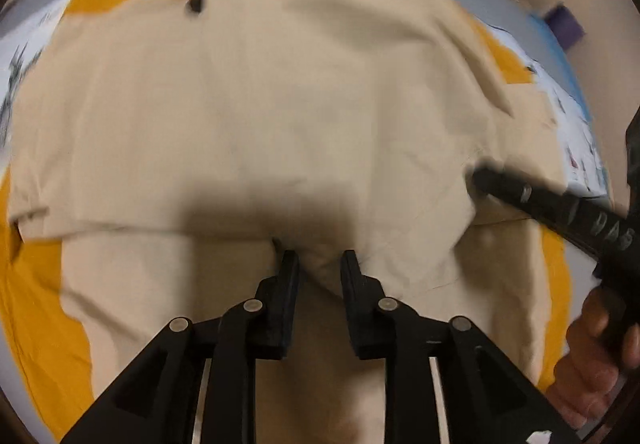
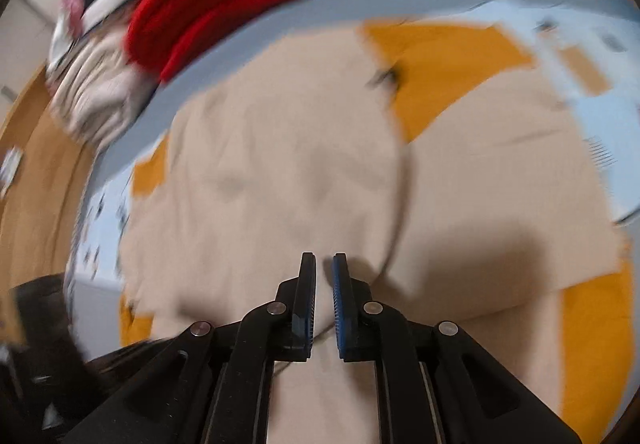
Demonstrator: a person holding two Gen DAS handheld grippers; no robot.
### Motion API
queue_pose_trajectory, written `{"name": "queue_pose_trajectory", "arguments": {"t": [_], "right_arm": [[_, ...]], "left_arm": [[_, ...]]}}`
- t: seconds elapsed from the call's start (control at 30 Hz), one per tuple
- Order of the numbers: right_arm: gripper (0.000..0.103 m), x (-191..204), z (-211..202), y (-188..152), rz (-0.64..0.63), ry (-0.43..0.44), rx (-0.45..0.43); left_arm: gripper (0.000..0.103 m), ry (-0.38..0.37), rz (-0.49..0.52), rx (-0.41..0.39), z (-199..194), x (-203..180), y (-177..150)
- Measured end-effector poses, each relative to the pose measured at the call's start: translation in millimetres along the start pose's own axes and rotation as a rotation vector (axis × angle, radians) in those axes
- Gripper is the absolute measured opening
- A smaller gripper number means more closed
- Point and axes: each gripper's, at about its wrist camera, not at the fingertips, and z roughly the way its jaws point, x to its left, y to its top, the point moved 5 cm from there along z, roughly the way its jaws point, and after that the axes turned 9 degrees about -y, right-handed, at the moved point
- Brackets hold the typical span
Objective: Fold large clothes
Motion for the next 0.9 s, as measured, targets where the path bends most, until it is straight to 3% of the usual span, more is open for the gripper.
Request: {"name": "queue_pose_trajectory", "arguments": {"t": [0.07, 0.17, 0.27, 0.33, 0.37, 0.43, 0.67, 0.9], "right_arm": [[0.010, -10.5, 15.1, -7.9, 0.044, -0.039, 0.068], [0.010, -10.3, 6.4, -2.5, 0.025, -0.046, 0.031], [0.011, -8.4, 2.4, -1.8, -0.016, -0.085, 0.015], [0.011, -13.7, -0.7, -4.0, 0.009, -0.091, 0.022], [0.011, -16.4, -7.1, -2.6, 0.012, -0.101, 0.009], [0.011, -16.1, -21.6, 2.0, -0.025, -0.126, -0.047], [0.011, -2.0, -120.2, 16.3, -0.158, -0.175, -0.390], [0.011, 13.9, -192.6, -22.0, -0.308, -0.218, -0.623]], "left_arm": [[0.022, -0.010, -0.018, -0.018, -9.0, 1.3, 1.7], [0.022, 0.003, 0.030, -0.099, -26.7, -5.4, 7.6], [0.028, -0.005, 0.036, -0.040, -14.4, -7.4, -0.5], [0.030, 0.036, 0.026, 0.002, -6.9, -2.1, -7.5], [0.030, 0.046, 0.018, -0.014, -11.4, -0.1, -8.4], [0.029, 0.061, 0.024, -0.058, -26.5, -2.5, -7.7], [0.028, 0.131, 0.148, -0.299, -97.8, -33.1, -13.1], [0.028, 0.146, 0.217, -0.404, -154.4, -42.4, -47.3]]}}
